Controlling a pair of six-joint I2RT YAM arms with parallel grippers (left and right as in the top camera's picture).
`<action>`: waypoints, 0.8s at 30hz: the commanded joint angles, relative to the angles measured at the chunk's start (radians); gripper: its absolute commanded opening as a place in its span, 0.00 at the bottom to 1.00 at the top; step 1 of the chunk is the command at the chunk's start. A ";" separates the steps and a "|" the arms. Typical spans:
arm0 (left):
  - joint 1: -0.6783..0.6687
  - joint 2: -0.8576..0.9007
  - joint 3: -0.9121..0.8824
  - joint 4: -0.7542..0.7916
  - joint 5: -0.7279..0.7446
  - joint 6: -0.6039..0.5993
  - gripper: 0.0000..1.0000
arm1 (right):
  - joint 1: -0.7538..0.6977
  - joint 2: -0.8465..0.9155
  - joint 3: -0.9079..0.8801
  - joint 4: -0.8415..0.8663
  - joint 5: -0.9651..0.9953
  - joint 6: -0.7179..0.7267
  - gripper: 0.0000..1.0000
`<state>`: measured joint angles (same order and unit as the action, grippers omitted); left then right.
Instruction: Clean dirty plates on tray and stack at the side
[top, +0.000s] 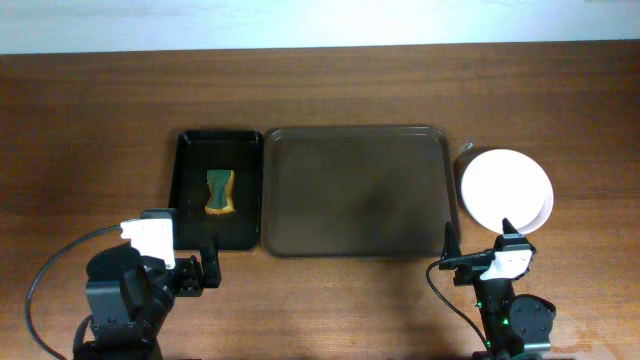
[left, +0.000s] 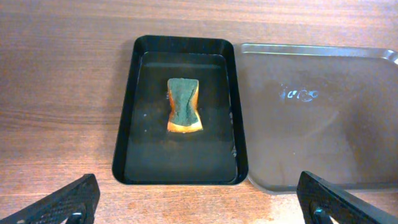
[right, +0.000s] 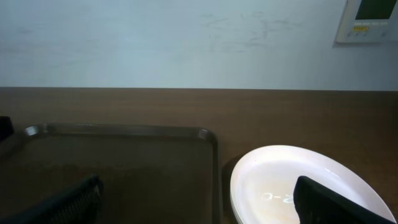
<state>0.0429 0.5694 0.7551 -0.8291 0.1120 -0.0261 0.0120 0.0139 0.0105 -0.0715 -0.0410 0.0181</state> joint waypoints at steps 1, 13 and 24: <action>-0.004 -0.002 -0.007 0.001 0.003 0.012 1.00 | 0.008 -0.010 -0.005 -0.007 0.020 -0.006 0.98; -0.004 -0.002 -0.007 0.001 0.003 0.012 1.00 | 0.008 -0.010 -0.005 -0.006 0.020 -0.006 0.98; -0.004 -0.185 -0.125 0.046 -0.004 0.012 1.00 | 0.008 -0.010 -0.005 -0.006 0.020 -0.006 0.98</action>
<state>0.0429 0.4824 0.7143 -0.8139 0.1112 -0.0261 0.0120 0.0139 0.0105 -0.0715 -0.0376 0.0177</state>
